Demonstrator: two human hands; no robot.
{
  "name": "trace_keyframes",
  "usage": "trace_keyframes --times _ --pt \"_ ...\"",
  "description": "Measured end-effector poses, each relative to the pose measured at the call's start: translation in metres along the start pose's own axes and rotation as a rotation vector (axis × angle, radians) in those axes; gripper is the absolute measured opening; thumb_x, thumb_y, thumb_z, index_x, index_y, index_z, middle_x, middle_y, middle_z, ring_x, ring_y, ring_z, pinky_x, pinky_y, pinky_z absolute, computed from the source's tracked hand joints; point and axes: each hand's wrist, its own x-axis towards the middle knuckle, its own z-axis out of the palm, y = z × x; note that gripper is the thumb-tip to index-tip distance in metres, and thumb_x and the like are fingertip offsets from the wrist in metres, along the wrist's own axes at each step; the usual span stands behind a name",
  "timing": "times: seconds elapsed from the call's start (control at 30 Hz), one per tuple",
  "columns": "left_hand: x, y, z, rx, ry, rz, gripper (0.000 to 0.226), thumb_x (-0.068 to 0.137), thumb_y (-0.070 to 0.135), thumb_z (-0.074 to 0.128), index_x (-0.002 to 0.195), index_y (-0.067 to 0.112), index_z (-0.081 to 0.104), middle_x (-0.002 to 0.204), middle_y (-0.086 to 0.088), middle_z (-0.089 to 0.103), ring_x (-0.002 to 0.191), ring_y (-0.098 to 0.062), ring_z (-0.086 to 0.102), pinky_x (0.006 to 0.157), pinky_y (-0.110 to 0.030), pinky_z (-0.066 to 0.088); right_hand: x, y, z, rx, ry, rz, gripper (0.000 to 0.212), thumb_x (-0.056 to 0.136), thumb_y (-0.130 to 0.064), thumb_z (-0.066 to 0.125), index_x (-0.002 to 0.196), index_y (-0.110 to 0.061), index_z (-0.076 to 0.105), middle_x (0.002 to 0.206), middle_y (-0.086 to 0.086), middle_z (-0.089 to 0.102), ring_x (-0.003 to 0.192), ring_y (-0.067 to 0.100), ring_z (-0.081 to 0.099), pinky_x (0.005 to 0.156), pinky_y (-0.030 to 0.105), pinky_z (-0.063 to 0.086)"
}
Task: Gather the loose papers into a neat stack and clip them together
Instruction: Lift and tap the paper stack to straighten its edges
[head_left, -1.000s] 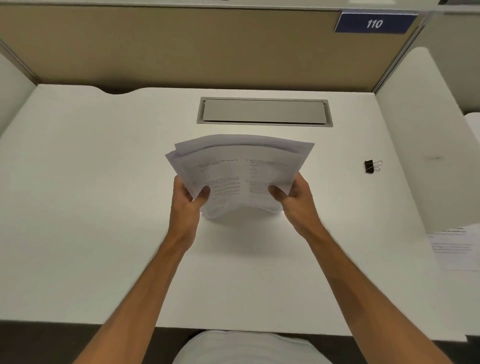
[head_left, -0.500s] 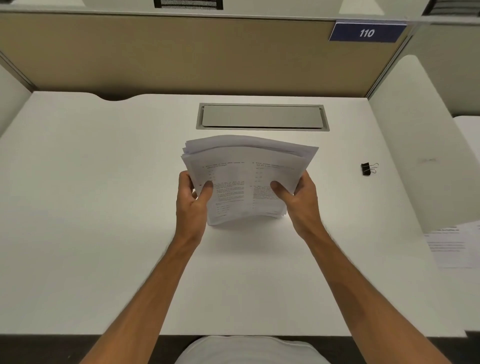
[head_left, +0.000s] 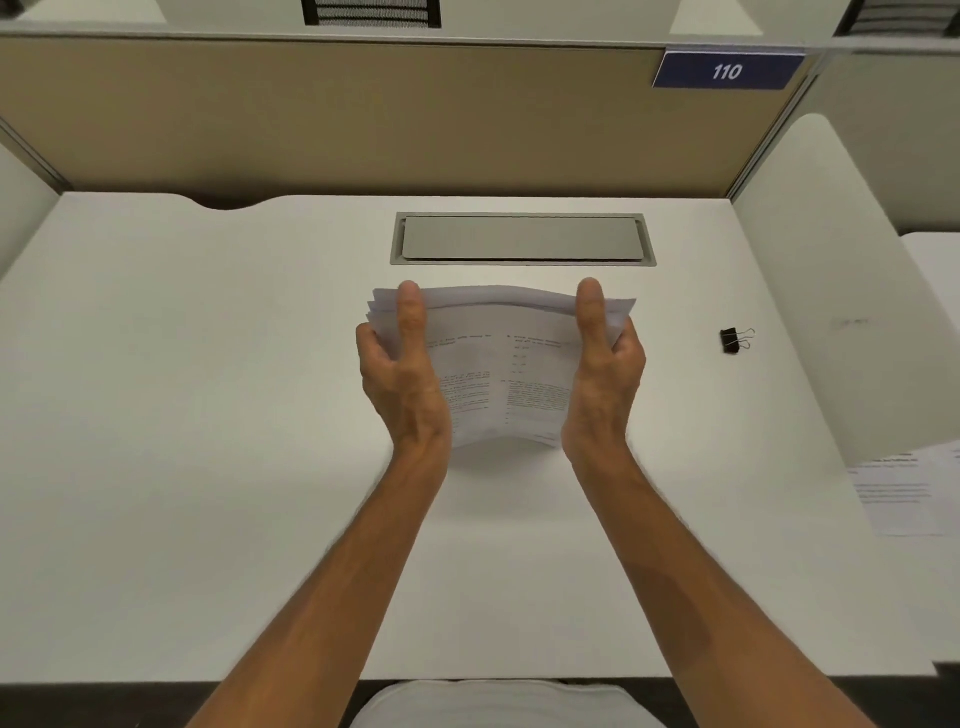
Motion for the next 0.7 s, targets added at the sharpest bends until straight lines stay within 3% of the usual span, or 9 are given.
trace_keyframes --times 0.1,0.2,0.3,0.37,0.57,0.63,0.7 --pt "-0.001 0.004 0.005 0.002 0.078 -0.031 0.038 0.086 0.07 0.048 0.093 0.033 0.055 0.086 0.008 0.068 0.073 -0.007 0.065 0.053 -0.012 0.048 0.001 0.001 0.0 -0.034 0.038 -0.003 0.051 0.076 -0.072 0.056 0.094 -0.025 0.058 0.072 -0.016 0.066 0.067 0.003 0.064 0.057 0.017 0.05" --pt "-0.002 0.006 0.007 0.01 0.097 -0.005 0.033 0.09 0.058 0.049 0.095 0.027 0.056 0.088 0.006 0.065 0.078 -0.011 0.062 0.06 -0.023 0.048 0.001 -0.001 -0.001 -0.06 0.034 -0.043 0.034 0.078 -0.064 0.055 0.083 -0.032 0.049 0.063 -0.023 0.061 0.059 -0.006 0.06 0.058 0.02 0.048" --pt "-0.004 0.005 0.007 -0.017 0.097 0.002 0.036 0.089 0.053 0.045 0.098 0.019 0.053 0.087 0.005 0.061 0.079 -0.013 0.058 0.064 -0.028 0.046 0.001 -0.002 -0.004 -0.073 0.014 -0.071 0.043 0.078 -0.067 0.055 0.094 -0.028 0.051 0.067 -0.023 0.063 0.063 -0.005 0.062 0.061 0.022 0.051" --pt "-0.005 0.004 0.007 -0.017 0.08 0.012 0.033 0.091 0.053 0.043 0.098 0.022 0.051 0.089 0.005 0.061 0.08 -0.014 0.059 0.064 -0.028 0.047 0.001 -0.003 -0.005 -0.069 -0.005 -0.09 0.051 0.077 -0.068 0.058 0.101 -0.023 0.052 0.072 -0.02 0.064 0.068 0.0 0.064 0.063 0.022 0.052" --pt "-0.001 0.003 0.006 0.022 0.026 0.049 0.027 0.094 0.056 0.042 0.096 0.031 0.052 0.091 0.008 0.064 0.08 -0.006 0.061 0.063 -0.021 0.049 0.002 -0.003 -0.007 -0.072 -0.054 -0.103 0.049 0.081 -0.062 0.064 0.104 -0.02 0.055 0.077 -0.016 0.065 0.073 0.005 0.066 0.062 0.02 0.053" --pt "-0.001 0.001 0.002 0.043 -0.043 0.085 0.034 0.095 0.059 0.043 0.104 0.028 0.05 0.098 0.003 0.065 0.087 -0.011 0.064 0.067 -0.023 0.053 0.004 -0.004 -0.012 -0.053 -0.106 -0.098 0.048 0.081 -0.054 0.071 0.107 -0.017 0.056 0.086 -0.007 0.067 0.079 0.011 0.067 0.065 0.024 0.056" --pt "0.001 -0.005 -0.006 0.039 -0.15 0.136 0.026 0.093 0.051 0.053 0.108 0.03 0.047 0.106 0.001 0.065 0.095 -0.014 0.065 0.073 -0.026 0.056 0.008 -0.002 -0.018 -0.067 -0.175 -0.122 0.043 0.081 -0.035 0.076 0.113 -0.013 0.058 0.098 0.003 0.068 0.087 0.017 0.067 0.068 0.026 0.058"
